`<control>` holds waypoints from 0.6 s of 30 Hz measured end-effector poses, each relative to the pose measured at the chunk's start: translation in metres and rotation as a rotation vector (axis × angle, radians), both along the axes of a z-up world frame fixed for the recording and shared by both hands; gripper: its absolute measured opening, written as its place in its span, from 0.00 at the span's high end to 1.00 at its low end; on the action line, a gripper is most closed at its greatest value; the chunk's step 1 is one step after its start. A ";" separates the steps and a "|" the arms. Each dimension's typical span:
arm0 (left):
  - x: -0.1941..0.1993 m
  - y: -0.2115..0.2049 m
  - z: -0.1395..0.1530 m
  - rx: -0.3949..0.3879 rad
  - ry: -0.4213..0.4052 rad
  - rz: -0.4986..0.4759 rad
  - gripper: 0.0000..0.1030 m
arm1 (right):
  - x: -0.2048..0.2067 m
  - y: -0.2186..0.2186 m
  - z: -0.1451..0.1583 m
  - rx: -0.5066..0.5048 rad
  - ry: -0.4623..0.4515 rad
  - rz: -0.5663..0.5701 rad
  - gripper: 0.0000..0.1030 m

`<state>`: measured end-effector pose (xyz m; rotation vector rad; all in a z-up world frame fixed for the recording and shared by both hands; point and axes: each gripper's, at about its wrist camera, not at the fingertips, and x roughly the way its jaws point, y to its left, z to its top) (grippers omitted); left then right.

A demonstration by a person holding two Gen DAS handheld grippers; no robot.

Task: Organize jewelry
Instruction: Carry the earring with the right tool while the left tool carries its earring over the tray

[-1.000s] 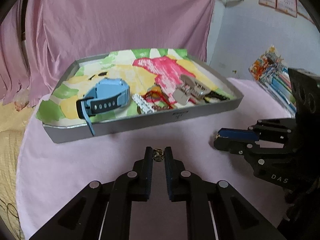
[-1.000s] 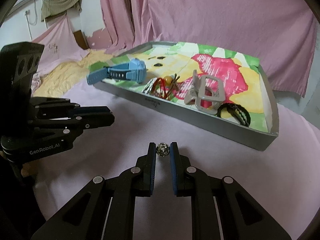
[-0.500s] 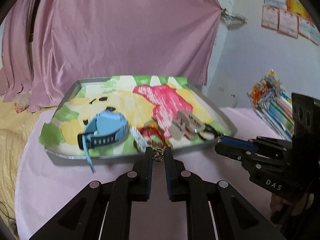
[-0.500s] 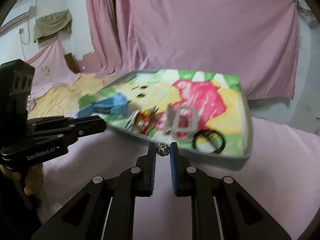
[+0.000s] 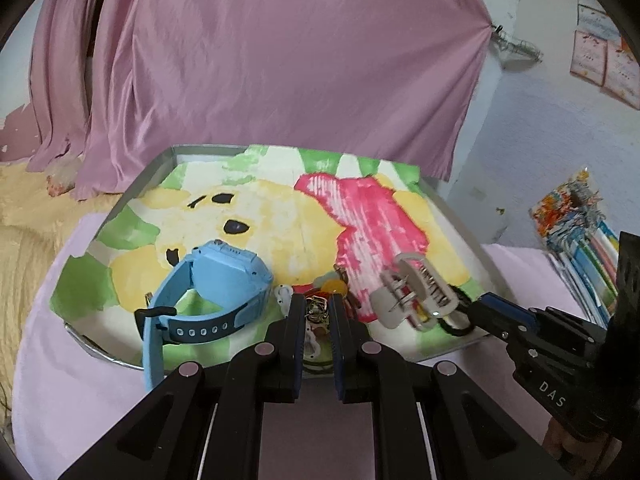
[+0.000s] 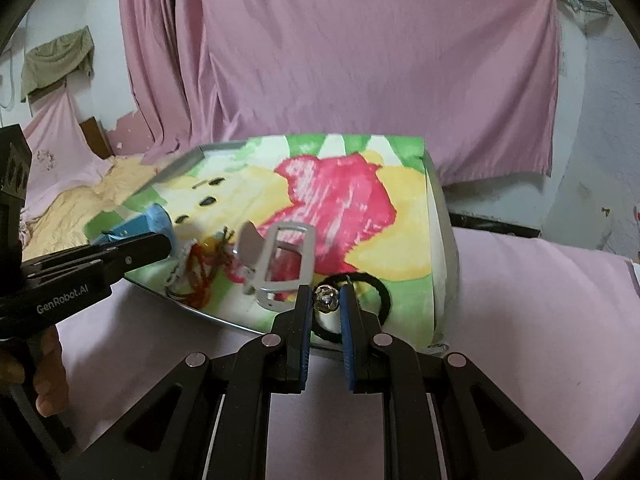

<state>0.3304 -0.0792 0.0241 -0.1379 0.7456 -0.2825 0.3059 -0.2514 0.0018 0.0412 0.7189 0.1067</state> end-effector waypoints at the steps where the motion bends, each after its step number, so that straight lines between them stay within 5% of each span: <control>1: 0.001 -0.001 -0.002 0.000 0.008 -0.001 0.89 | 0.001 0.001 -0.001 -0.003 0.006 0.000 0.88; 18: 0.008 -0.007 -0.011 0.030 0.049 -0.020 0.89 | 0.018 0.005 -0.004 -0.044 0.095 0.055 0.88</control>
